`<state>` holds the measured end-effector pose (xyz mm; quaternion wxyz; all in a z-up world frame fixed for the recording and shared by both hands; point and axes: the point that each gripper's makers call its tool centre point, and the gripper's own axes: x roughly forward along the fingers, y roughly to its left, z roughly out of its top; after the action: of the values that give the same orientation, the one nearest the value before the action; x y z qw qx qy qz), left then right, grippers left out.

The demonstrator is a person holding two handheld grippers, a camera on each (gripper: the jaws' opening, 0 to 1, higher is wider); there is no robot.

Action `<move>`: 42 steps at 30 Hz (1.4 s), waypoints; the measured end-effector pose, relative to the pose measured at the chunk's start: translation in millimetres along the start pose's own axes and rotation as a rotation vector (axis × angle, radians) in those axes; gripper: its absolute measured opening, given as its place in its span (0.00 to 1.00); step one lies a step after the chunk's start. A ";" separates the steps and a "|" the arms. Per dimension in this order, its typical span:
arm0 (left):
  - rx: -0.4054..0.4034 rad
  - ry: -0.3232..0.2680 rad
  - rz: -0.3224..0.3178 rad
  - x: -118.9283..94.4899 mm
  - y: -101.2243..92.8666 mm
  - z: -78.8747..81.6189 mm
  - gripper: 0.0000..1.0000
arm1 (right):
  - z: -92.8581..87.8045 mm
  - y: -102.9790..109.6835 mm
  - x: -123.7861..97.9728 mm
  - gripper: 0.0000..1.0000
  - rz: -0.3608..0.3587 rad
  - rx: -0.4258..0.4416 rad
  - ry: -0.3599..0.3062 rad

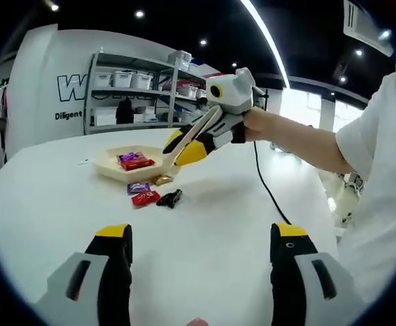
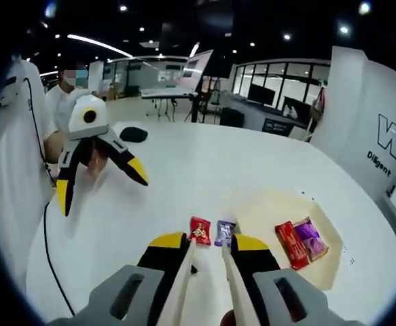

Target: Place the target food into the container with the food tongs after gripping and lifting it, then release it inside without dropping or visibly crushing the food.

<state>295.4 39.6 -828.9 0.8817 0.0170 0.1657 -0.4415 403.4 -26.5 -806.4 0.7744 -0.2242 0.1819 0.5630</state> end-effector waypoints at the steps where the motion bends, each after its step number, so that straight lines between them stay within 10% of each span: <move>1: 0.000 -0.001 0.001 -0.4 0.4 -0.2 0.82 | 1.0 1.5 1.1 0.20 0.003 0.006 -0.007; 42: -0.035 -0.030 0.012 -9.6 12.7 -5.9 0.81 | -10.9 7.9 60.5 0.21 0.037 0.061 0.105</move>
<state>298.3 55.8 -833.0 0.8868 -0.0042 0.1603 -0.4335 413.7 17.4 -848.9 0.7597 -0.2263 0.2433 0.5590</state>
